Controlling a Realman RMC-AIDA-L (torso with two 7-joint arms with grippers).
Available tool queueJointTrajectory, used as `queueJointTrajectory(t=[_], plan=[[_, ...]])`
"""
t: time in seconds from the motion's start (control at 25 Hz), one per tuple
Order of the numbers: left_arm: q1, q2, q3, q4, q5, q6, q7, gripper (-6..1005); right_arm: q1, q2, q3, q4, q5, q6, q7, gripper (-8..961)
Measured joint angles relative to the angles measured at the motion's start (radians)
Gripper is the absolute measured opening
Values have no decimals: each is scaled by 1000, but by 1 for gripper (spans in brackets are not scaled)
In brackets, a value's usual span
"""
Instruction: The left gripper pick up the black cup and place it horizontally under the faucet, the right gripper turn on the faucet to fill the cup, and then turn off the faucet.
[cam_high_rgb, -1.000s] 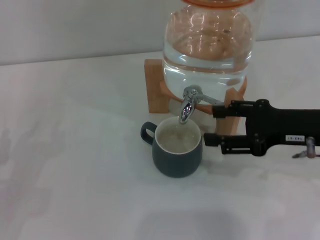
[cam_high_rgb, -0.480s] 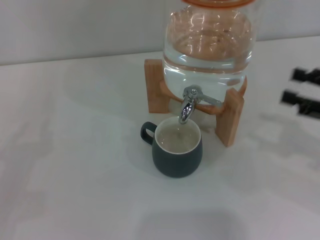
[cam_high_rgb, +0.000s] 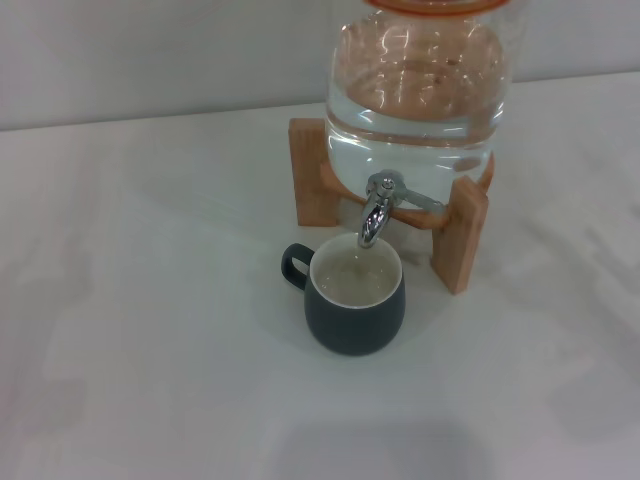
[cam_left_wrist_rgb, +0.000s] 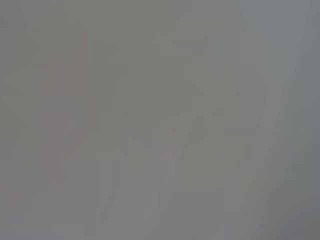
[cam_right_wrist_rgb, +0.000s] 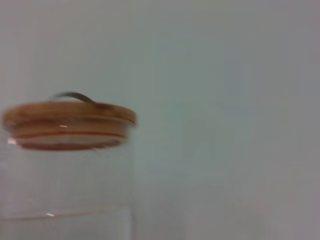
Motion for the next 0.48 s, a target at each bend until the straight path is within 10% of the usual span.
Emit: queueJointTrajectory(t=[0.48], plan=[[-3, -4, 1, -4, -21, -2, 25, 424, 13, -1, 12, 126, 44, -68, -112, 766]])
